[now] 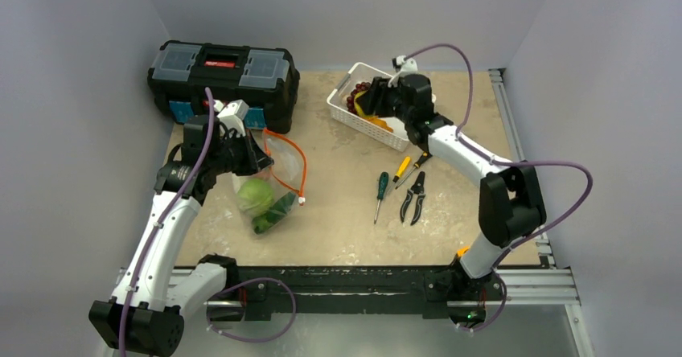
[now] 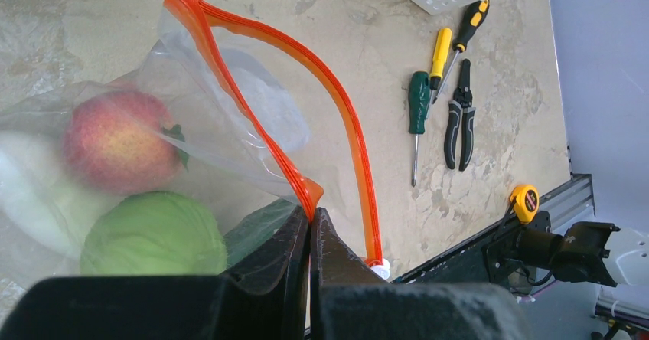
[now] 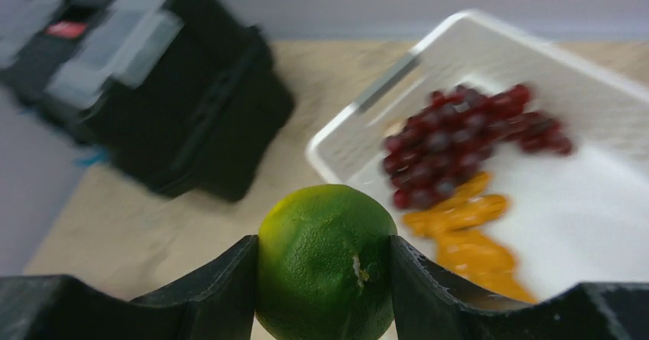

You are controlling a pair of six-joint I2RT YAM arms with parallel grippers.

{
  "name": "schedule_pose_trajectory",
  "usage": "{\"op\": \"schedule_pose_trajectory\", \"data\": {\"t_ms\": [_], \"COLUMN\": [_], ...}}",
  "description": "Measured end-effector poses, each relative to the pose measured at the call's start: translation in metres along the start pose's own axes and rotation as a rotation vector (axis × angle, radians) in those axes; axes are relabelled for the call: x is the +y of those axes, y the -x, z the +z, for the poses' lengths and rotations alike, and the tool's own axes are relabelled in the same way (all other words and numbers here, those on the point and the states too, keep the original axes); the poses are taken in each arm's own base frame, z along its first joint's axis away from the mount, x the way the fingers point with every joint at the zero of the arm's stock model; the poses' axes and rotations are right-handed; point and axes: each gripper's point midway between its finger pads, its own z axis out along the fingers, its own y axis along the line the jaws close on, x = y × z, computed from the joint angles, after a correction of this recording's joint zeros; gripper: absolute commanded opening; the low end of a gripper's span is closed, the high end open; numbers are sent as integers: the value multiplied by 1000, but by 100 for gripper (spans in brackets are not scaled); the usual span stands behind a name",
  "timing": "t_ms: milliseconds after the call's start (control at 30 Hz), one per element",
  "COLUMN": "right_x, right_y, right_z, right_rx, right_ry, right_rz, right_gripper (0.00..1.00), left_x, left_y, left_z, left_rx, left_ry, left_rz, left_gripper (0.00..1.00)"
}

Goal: Place the food in the zip-top bag and seal the zipper

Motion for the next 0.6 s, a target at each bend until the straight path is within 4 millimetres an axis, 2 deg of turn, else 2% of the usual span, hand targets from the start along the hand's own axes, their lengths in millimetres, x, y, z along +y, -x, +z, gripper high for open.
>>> {"op": "schedule_pose_trajectory", "data": {"t_ms": [67,200,333,467,600], "right_x": [27,75,118,156,183], "right_y": [-26,-63,-84,-113,-116], "right_z": [-10,-29,-49,-74,-96], "right_rx": [33,110,176,287,309], "right_ry": [176,471,719,860,941], "right_rz": [81,249,383,406,356], "right_gripper": [0,0,0,0,0], "left_x": [0,0,0,0,0], "left_y": [0,0,0,0,0], "left_z": [0,0,0,-1,-1], "left_rx": [0,0,0,-2,-3], "left_ry": [0,0,0,-1,-1], "left_rz": [0,0,0,1,1], "left_gripper": [0,0,0,0,0]}}
